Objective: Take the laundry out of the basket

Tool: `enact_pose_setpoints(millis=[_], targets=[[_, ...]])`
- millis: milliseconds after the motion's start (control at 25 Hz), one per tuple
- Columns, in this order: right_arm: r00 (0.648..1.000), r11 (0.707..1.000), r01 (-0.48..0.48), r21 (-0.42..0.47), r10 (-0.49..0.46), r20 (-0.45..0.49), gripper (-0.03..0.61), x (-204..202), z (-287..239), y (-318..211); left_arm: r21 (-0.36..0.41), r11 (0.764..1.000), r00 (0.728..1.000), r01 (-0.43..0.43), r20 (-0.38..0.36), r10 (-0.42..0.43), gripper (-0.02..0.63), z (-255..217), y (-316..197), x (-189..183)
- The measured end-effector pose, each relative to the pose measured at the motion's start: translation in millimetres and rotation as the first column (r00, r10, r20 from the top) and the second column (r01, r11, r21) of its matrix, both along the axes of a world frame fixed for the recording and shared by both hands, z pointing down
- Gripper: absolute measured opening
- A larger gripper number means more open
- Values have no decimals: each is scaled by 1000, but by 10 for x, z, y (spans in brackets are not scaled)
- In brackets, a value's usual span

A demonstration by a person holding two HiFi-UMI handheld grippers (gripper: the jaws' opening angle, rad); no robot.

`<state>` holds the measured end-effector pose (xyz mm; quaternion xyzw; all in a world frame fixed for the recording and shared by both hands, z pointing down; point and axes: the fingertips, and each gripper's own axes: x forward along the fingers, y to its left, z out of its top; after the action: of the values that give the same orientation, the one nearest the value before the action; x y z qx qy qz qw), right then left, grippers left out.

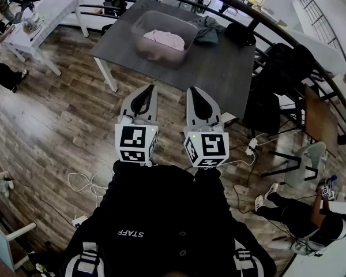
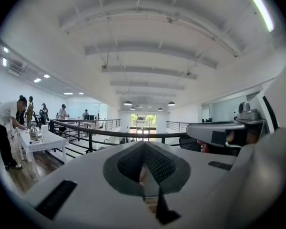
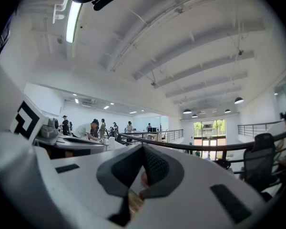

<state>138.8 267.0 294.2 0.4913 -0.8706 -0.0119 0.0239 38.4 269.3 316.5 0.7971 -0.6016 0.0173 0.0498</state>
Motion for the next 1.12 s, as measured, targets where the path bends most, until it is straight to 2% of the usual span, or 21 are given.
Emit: enact_pose_setpoints(millis=[320,1120], targets=[[1000,1000,7,-12,-7,11,14,-124,43,-72,3,1000,1000,-14,5,14,-2,3,-91,-63],[999,995,-34,-96,30,-33,14,-489,459,-45,-77,996,999,-49,-26,47,-2,409,-29,-418]])
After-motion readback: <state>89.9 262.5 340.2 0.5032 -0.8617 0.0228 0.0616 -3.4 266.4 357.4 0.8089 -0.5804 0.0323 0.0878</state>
